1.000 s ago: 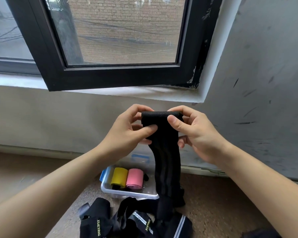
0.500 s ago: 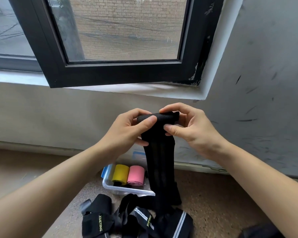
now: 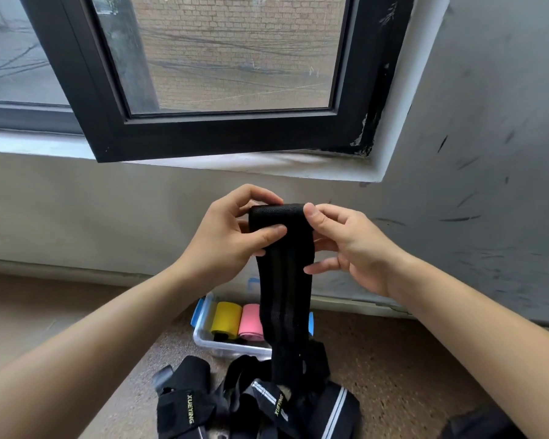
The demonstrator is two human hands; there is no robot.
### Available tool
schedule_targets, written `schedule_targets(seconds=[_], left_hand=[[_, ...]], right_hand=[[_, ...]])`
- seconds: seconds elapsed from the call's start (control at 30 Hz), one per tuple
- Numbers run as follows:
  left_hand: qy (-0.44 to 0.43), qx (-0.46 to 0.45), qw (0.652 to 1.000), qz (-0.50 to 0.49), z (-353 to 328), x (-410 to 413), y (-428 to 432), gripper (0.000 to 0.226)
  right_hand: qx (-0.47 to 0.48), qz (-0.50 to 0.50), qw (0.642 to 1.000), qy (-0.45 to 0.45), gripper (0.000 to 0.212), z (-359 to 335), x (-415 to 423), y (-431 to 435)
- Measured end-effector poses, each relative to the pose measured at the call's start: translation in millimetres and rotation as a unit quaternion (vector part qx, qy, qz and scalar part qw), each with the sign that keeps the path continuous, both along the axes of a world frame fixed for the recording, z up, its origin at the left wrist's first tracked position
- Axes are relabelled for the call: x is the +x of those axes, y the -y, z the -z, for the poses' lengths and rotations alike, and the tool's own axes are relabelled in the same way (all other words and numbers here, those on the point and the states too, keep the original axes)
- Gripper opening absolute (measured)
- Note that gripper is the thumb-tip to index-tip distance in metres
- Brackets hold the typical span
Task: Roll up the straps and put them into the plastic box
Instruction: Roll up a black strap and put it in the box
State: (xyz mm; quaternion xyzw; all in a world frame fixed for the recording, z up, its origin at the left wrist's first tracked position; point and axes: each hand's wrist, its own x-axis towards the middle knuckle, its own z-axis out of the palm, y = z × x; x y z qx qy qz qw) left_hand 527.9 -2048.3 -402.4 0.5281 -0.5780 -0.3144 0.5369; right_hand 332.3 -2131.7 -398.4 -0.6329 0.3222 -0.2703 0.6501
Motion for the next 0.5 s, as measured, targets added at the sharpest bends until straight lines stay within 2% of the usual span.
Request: schedule_targets(seconds=[0.17, 0.23, 0.33, 0.5], left_hand=[[-0.020, 0.004, 1.000, -0.017, -2.1, -2.5, -1.9, 0.030], [-0.038, 0.049, 0.998, -0.031, -2.1, -3.9, -1.7, 0.032], [-0.062, 0.134, 0.989, 0.004, 0.9, -5.0, -1.2, 0.028], [-0.128, 0.164, 0.978, 0.021, -3.7, -8.2, 1.2, 0.056]], right_hand=[[-0.008, 0.011, 0.999, 0.051, 0.032, -1.1, 0.4, 0.3], [-0.008, 0.010, 0.998, 0.064, 0.027, -1.9, -1.2, 1.5], [0.001, 0.021, 0.995, 0.098, 0.030, -3.3, -4.3, 4.1], [-0.017, 0.006, 0.994, 0.111, 0.030, -1.2, -8.5, 7.5]])
